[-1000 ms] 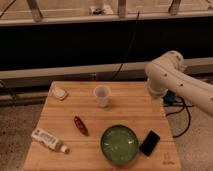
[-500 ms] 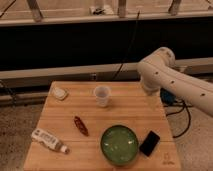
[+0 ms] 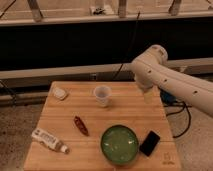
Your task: Pick up the ceramic cup
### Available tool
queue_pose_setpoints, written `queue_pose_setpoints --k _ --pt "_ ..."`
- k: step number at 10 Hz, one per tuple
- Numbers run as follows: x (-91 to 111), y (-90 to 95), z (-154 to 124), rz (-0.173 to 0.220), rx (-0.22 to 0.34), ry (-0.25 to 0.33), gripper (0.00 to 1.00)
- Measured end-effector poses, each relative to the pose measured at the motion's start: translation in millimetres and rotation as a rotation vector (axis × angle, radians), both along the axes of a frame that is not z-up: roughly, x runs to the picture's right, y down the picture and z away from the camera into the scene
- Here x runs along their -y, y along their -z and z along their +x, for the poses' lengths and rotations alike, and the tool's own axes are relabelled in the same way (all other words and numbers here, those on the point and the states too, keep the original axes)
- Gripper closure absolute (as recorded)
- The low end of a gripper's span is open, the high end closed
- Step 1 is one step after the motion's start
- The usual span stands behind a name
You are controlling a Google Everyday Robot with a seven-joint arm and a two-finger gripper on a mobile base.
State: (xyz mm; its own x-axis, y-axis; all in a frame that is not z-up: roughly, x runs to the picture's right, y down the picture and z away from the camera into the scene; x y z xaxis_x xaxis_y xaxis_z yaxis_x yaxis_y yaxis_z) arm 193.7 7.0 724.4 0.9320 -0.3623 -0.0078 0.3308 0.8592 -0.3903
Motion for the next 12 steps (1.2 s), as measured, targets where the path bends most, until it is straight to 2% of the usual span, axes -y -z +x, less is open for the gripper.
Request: queue_pose_setpoints --k 5,7,12 --pt "10.2 -7.5 -27.0 0.03 0.058 0.089 0.2" --pt "13.1 -11.6 -44.1 0.041 0.086 0.112 0.2" --pt "19.1 -21.5 -60.1 0.071 0.147 0.149 0.2"
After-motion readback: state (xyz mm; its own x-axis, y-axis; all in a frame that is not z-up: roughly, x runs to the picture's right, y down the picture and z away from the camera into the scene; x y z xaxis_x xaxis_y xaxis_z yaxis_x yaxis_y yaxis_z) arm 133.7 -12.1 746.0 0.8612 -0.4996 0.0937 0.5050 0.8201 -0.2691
